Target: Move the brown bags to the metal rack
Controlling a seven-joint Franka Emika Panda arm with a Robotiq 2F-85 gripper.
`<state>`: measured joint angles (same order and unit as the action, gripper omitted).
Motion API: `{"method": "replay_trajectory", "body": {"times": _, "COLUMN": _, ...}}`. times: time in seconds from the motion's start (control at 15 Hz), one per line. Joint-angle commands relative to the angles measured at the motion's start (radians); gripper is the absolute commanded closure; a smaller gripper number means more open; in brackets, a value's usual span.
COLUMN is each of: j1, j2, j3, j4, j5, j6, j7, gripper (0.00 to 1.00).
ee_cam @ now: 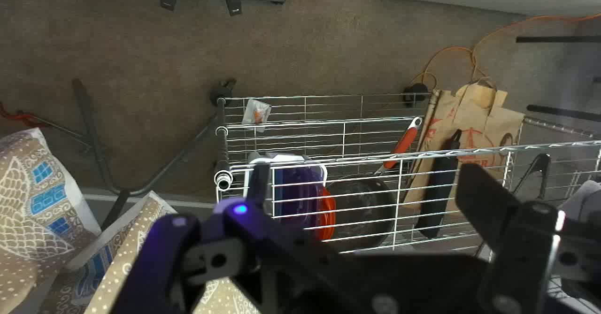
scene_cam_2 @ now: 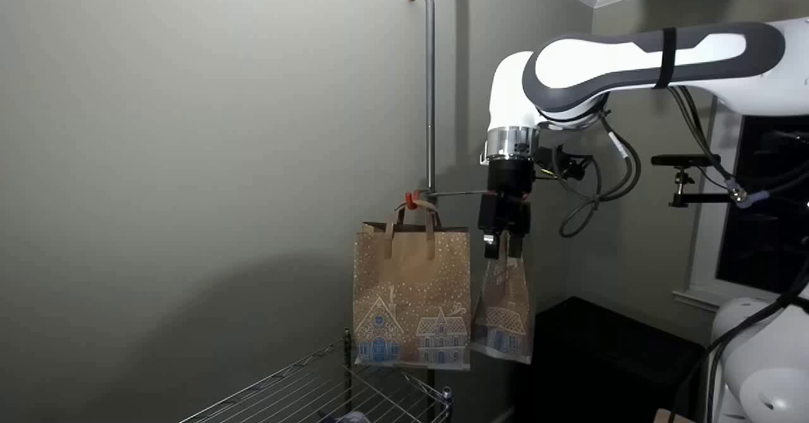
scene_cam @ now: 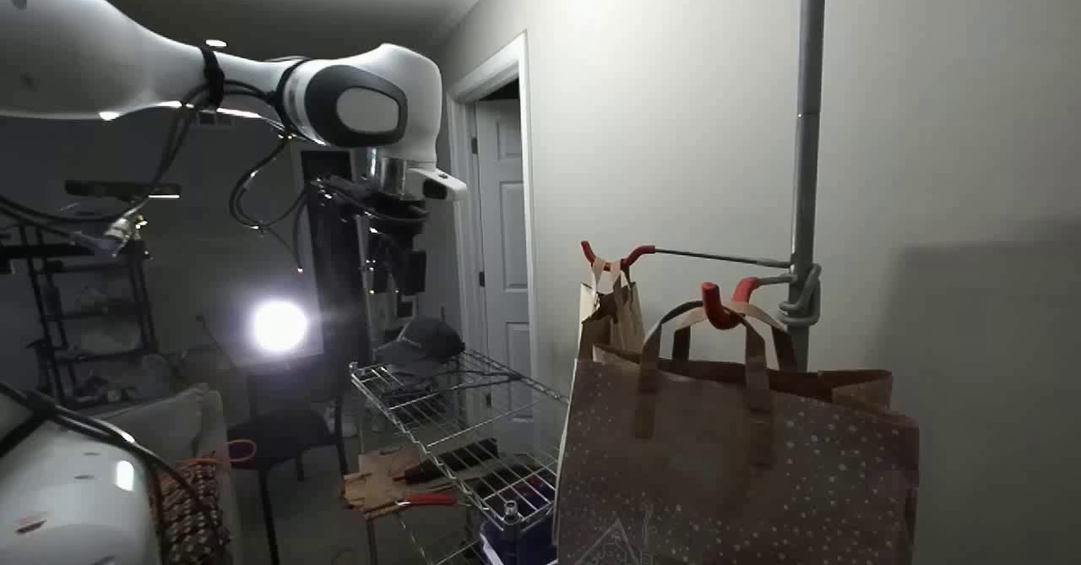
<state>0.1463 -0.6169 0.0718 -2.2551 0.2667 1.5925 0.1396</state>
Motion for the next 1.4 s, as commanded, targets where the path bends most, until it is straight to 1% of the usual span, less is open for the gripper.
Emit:
{"method": "replay_trajectory", "body": {"times": 0.0, "j1": -0.024, "j2": 0.001, "j3": 0.017, "j4": 0.004, "j5": 0.009, "j6": -0.007, "j7": -0.010, "gripper": 0.00}}
{"method": "replay_trajectory", "body": {"times": 0.4, "j1": -0.023, "j2": -0.007, "j3": 0.022, "j4": -0.003, "j5": -0.003, "j6": -0.017, "j7": -0.011, "gripper": 0.00}}
{"method": "replay_trajectory", "body": {"times": 0.47, "j1": -0.045, "j2": -0.036, "j3": 0.031, "j4": -0.029, "j5": -0.027, "j6": 0.006, "j7": 0.023, "gripper": 0.00}}
{"method": "replay_trajectory", "body": {"times": 0.53, "j1": -0.055, "j2": -0.049, "j3": 0.025, "j4": -0.038, "j5": -0.040, "j6": 0.007, "j7": 0.023, "gripper": 0.00}}
{"method": "replay_trajectory", "body": {"times": 0.67, "j1": -0.116, "j2": -0.119, "j3": -0.018, "j4": -0.083, "j5": -0.078, "j6": 0.014, "j7": 0.039, "gripper": 0.00}}
{"method": "replay_trajectory", "body": {"times": 0.73, "j1": -0.153, "j2": -0.168, "j3": -0.055, "j4": -0.125, "j5": -0.098, "j6": 0.013, "j7": 0.028, "gripper": 0.00}}
{"method": "replay_trajectory", "body": {"times": 0.93, "j1": -0.264, "j2": -0.248, "j3": -0.145, "j4": -0.189, "j5": -0.155, "j6": 0.021, "j7": 0.022, "gripper": 0.00}}
{"method": "replay_trajectory", "body": {"times": 1.07, "j1": -0.328, "j2": -0.281, "j3": -0.199, "j4": -0.227, "j5": -0.153, "j6": 0.044, "j7": 0.036, "gripper": 0.00}}
{"method": "replay_trajectory", "body": {"times": 1.2, "j1": -0.352, "j2": -0.287, "j3": -0.213, "j4": -0.245, "j5": -0.130, "j6": 0.086, "j7": 0.030, "gripper": 0.00}}
{"method": "replay_trajectory", "body": {"times": 1.33, "j1": -0.341, "j2": -0.285, "j3": -0.201, "j4": -0.248, "j5": -0.120, "j6": 0.144, "j7": 0.011, "gripper": 0.00}}
